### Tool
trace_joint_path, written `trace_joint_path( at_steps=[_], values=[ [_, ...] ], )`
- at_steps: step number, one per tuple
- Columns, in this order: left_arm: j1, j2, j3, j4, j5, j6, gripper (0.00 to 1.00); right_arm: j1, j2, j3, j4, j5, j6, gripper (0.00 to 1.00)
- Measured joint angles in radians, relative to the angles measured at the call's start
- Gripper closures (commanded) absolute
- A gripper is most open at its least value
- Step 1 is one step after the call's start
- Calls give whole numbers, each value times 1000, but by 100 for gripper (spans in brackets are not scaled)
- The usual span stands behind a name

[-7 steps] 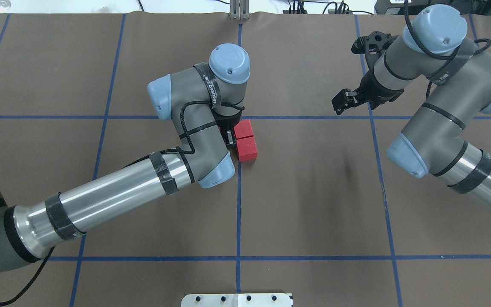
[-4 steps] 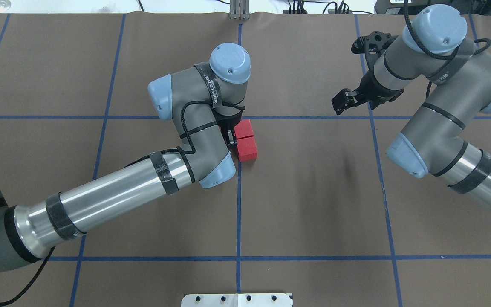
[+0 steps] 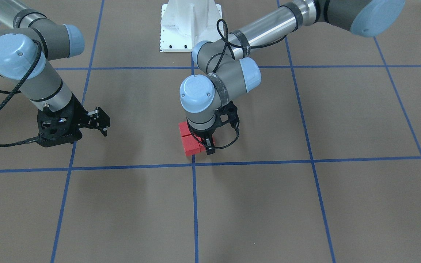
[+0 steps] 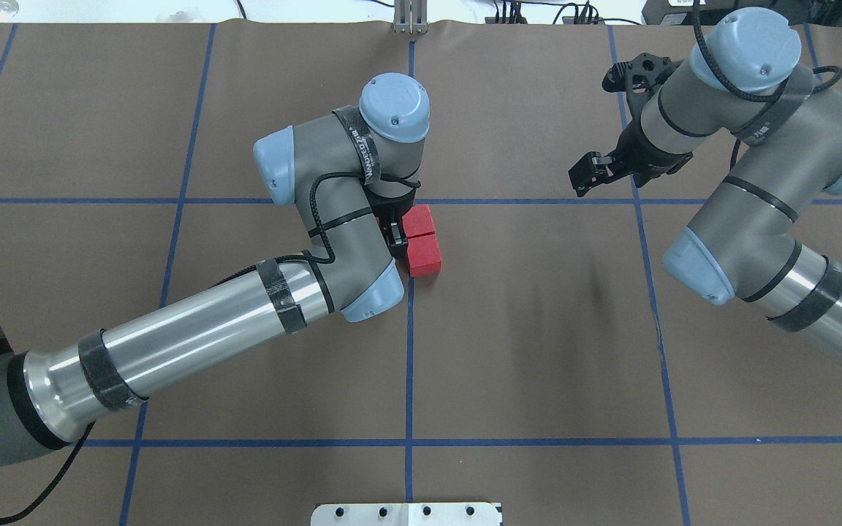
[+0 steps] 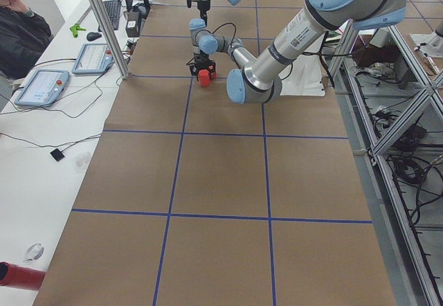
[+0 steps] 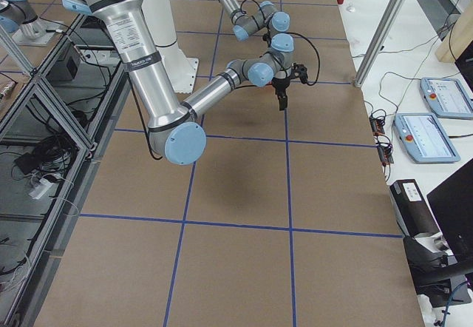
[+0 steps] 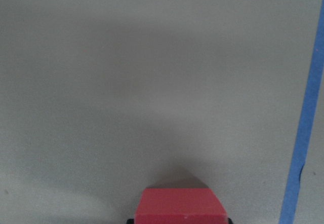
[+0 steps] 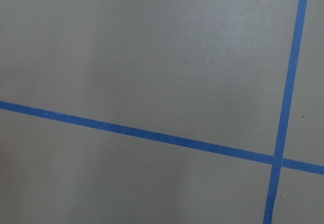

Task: Form red blocks into L shape at center

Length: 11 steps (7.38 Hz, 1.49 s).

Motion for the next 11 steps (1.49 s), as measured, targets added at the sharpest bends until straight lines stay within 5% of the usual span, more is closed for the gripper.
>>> trace_joint_path(
  at_steps=[3,8,11],
  values=[
    [0,4,-5,18,-4,6,0,0,0,0,-2,-1,0,1],
    [-14,53,-102,272,-12,88,0,-1,0,-1,-8,0,0,1],
    [-92,139,-189,300,63,445,0,48,-11,3,-14,21,-2,1]
  ],
)
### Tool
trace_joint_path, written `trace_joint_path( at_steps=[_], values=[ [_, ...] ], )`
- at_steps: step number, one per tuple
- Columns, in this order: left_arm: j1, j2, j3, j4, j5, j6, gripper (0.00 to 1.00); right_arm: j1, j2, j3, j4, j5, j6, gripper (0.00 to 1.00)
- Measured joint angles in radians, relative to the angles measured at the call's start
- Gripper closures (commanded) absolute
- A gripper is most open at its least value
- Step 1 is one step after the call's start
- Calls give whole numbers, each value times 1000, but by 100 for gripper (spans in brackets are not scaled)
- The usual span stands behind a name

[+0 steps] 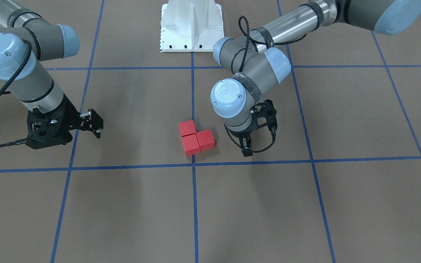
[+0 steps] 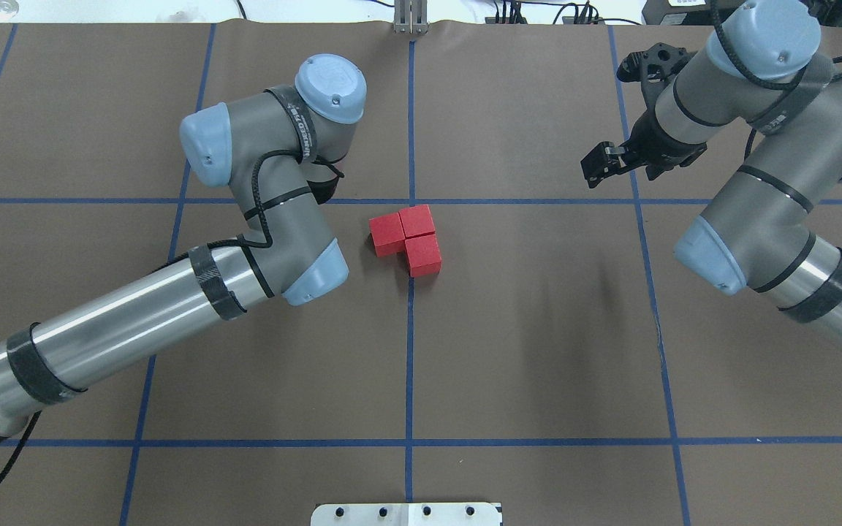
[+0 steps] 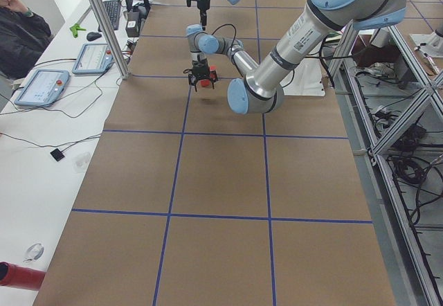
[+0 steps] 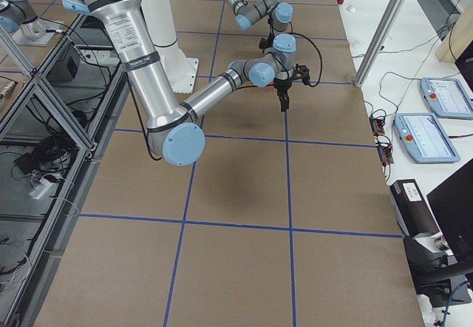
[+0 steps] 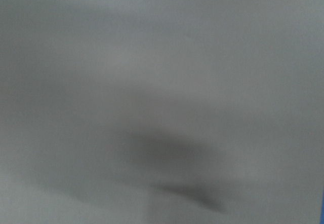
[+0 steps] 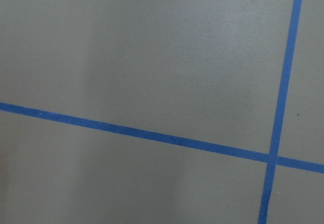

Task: Form red blocks into L shape at center

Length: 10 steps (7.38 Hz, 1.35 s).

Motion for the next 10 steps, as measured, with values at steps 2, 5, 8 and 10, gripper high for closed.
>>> trace_joint_path(
  at_steps=[2,5,8,10],
  values=[
    [-109,56,-38,-36,19,385,0,104,-39,-4,-2,72,-21,1],
    [-262,186,-46,-259,19,964,0,308,-115,-56,-64,122,-239,1],
    [-407,259,-47,-319,-41,1396,0,533,-178,-175,-128,190,-579,1],
    [-547,351,-65,-344,-176,1734,0,620,-205,-232,-131,223,-705,1]
  ],
)
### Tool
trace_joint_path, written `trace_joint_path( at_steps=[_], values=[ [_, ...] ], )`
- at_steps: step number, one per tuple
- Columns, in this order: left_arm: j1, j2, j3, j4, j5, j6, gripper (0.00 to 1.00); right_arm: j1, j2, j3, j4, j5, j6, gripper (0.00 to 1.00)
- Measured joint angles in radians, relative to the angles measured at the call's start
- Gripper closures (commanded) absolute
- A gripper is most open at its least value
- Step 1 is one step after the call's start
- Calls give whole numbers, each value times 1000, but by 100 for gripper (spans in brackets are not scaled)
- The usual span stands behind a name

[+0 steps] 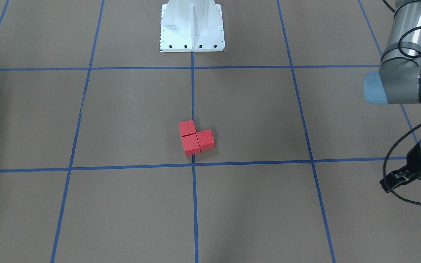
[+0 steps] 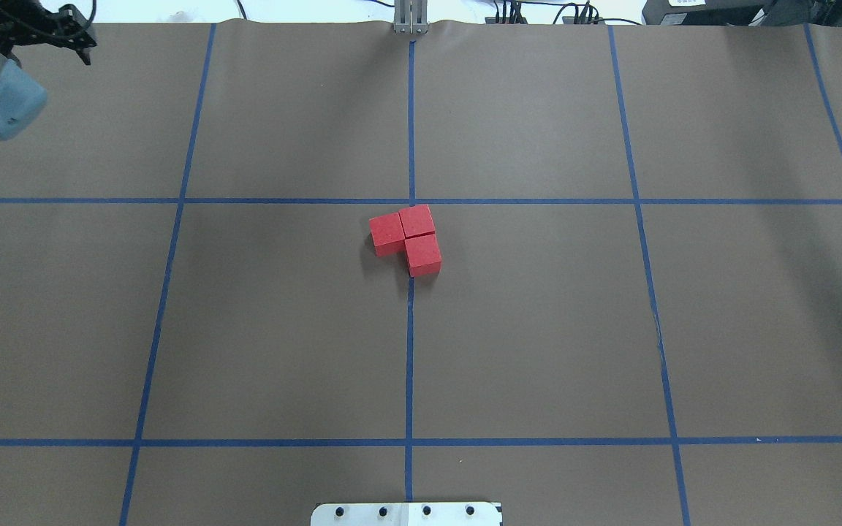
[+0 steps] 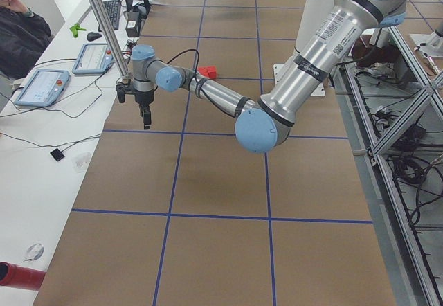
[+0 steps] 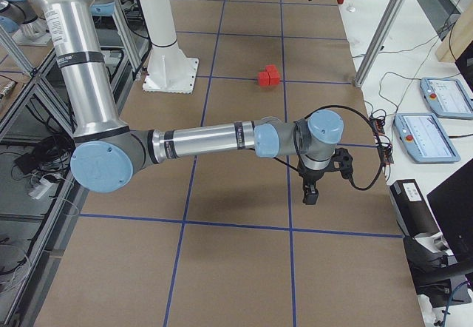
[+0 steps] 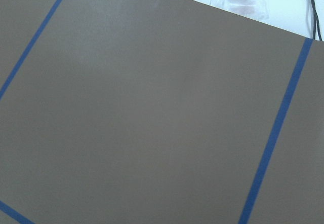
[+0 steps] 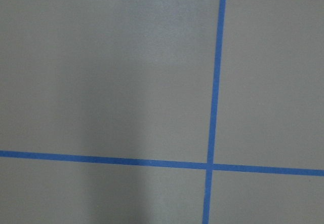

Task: Form red blocks into L shape at center

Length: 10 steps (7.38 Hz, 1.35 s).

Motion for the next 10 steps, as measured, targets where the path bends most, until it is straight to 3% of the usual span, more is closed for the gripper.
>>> trace_joint_path(
  at_steps=[2,5,7,10],
  values=[
    [-132,134,-63,-2,-62,320,0,26,-20,3,8,3,-23,1],
    [-287,378,-171,-2,-149,693,0,31,-119,88,15,1,-31,1],
    [-330,512,-257,-4,-214,744,0,32,-133,97,14,2,-22,1],
    [-340,613,-319,-7,-255,740,0,32,-135,94,14,1,-19,1]
  ],
)
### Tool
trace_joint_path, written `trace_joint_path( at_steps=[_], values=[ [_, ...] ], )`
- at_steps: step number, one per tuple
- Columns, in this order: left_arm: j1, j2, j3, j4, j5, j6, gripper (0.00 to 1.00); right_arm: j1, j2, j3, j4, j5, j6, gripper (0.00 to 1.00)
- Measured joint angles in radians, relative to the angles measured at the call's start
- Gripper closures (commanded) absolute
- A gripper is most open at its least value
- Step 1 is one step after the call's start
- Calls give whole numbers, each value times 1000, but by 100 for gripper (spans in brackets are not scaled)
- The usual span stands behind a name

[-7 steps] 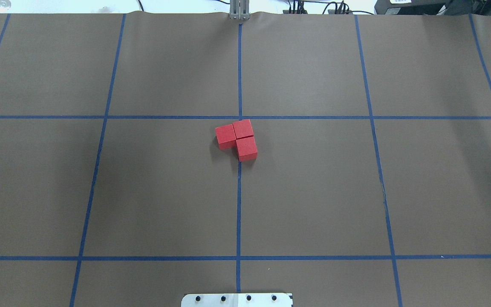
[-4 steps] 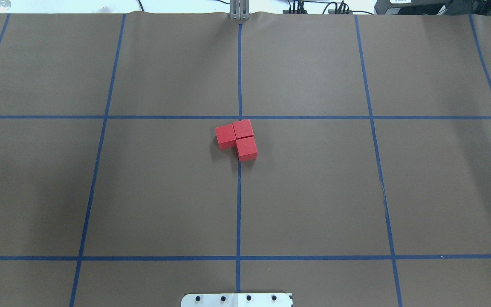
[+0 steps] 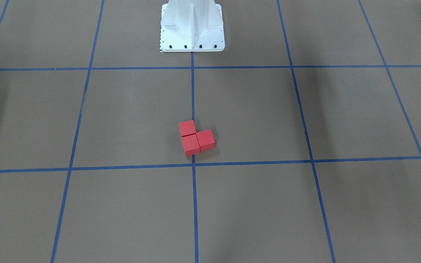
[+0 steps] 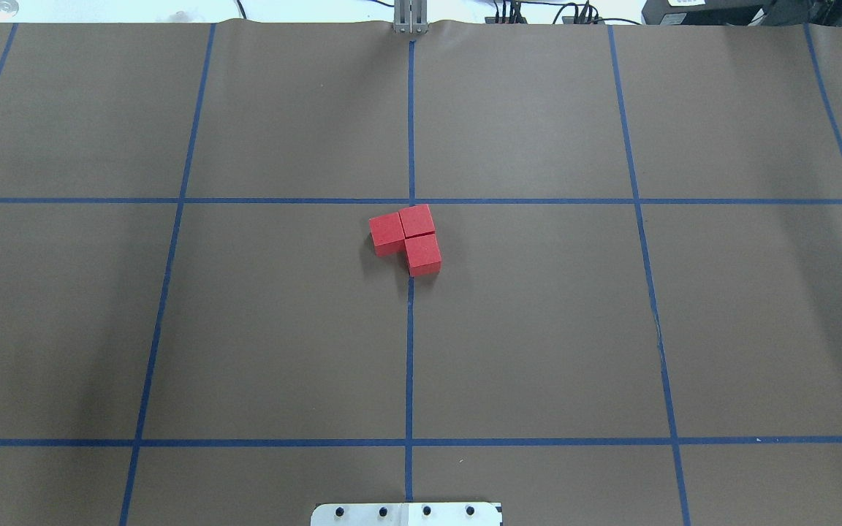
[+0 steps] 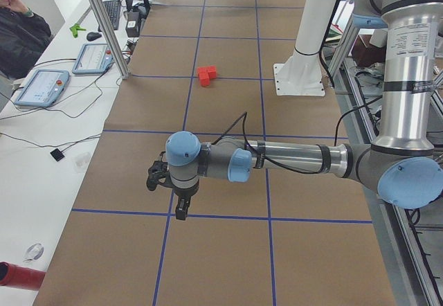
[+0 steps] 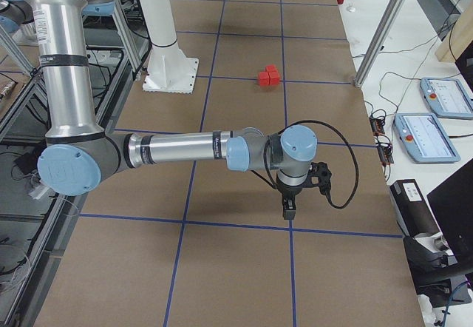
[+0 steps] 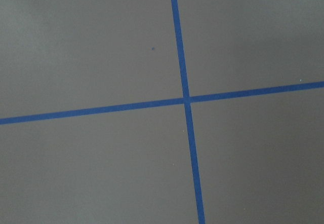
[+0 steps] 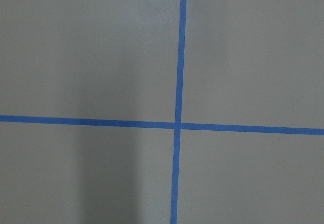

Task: Form red blocks into L shape at center

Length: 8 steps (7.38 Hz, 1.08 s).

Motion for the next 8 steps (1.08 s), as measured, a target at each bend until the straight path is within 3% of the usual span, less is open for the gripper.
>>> trace_joint_path(
  at_steps=[3,8],
  values=[
    [4,15,-33,3,1,-55,0,-1,-12,14,0,4,1,1],
    [5,18,-43,1,5,-64,0,-77,-72,152,47,4,185,1]
  ],
)
